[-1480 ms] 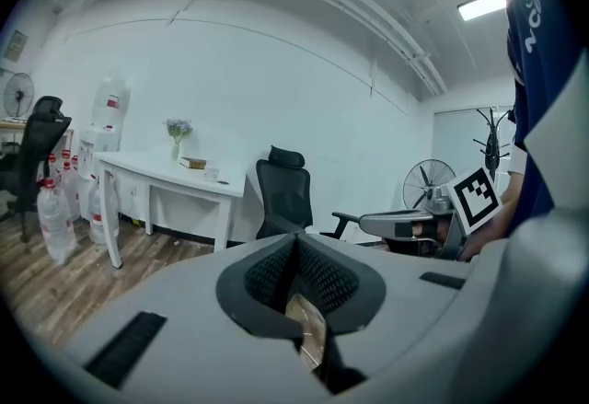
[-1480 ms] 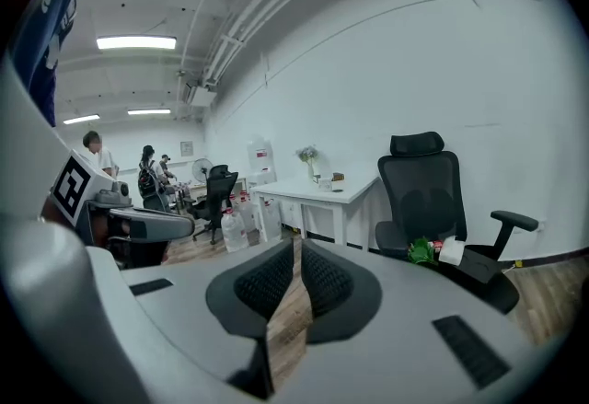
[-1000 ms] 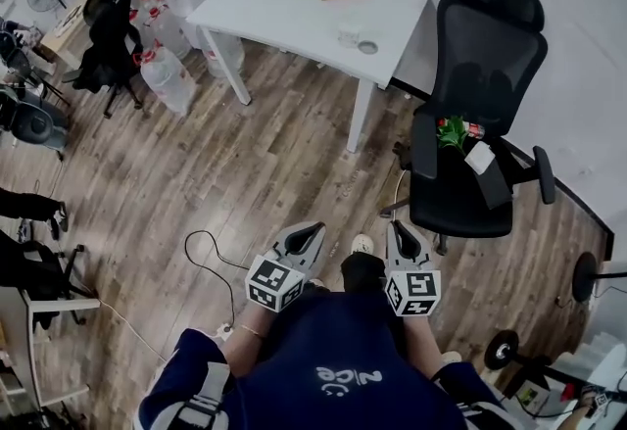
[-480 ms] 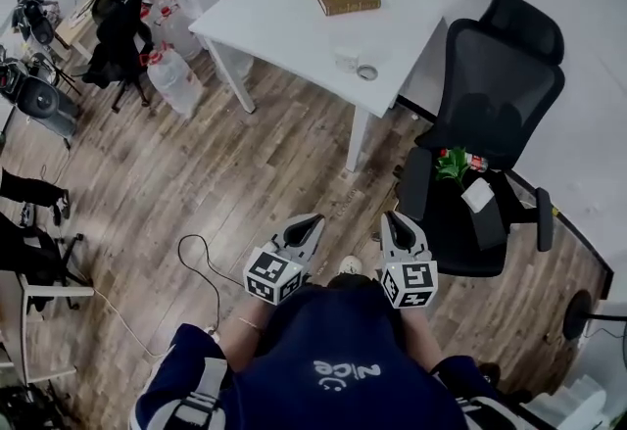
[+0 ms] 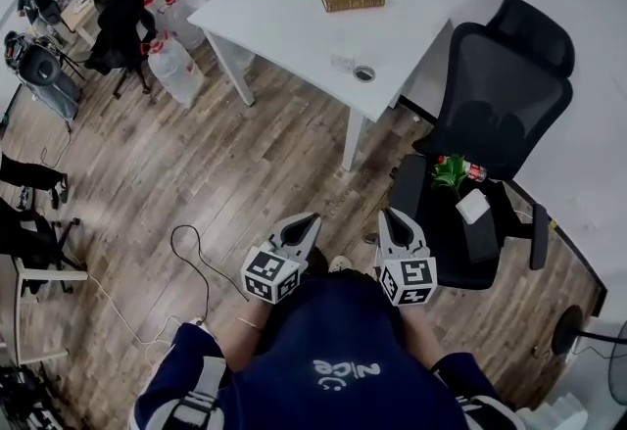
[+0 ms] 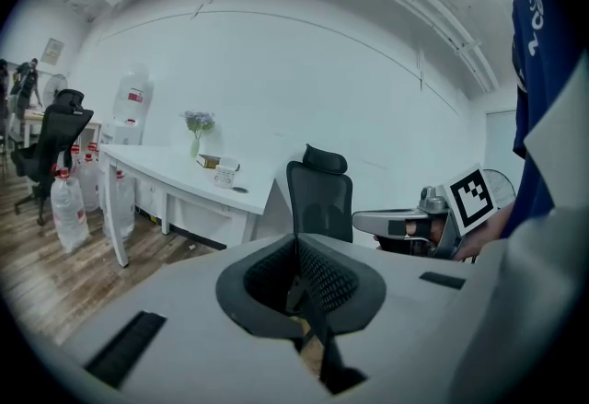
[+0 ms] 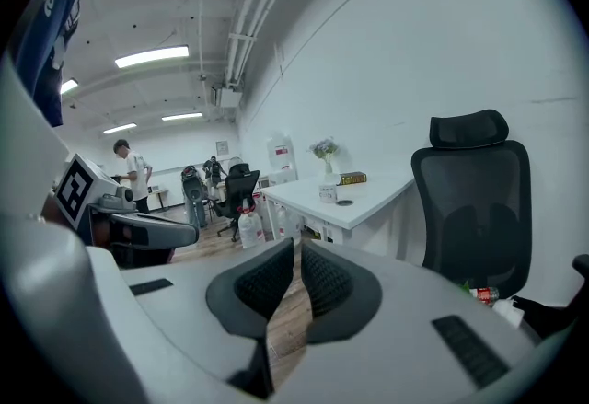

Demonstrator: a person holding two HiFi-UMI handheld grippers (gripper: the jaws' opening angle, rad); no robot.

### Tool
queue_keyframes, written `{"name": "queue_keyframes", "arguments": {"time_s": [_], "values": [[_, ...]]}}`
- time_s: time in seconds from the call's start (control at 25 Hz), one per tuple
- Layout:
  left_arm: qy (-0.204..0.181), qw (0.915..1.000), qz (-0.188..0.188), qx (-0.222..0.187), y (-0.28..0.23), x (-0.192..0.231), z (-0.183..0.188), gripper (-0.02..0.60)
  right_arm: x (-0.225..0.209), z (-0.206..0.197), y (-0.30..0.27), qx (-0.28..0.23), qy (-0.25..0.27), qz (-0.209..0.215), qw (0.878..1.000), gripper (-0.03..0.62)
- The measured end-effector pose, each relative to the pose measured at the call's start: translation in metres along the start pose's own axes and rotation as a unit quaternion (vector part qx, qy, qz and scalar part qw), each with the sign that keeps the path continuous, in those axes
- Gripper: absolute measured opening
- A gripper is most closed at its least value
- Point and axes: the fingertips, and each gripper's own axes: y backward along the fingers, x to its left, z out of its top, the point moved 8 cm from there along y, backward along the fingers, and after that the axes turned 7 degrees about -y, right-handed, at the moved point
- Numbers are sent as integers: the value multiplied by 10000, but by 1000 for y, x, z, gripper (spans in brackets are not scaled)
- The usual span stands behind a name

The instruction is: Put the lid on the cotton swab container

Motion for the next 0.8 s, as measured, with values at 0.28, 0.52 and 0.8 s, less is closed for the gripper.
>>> {"name": "queue_keyframes", "arguments": {"time_s": [0.28,0.52,0.8], "values": [[26,10000,-89,17,-23,20,6,21,-3,6,-17,21,-1,5,10000,57],[-52,9993,-353,60,-60,53,17,21,-14,17,-48,15,-107,-260,9996,57],[-145,9978,-645,49,-106,122,47,21,-22,51,-113,-47,-189,-573,9982,57]]}}
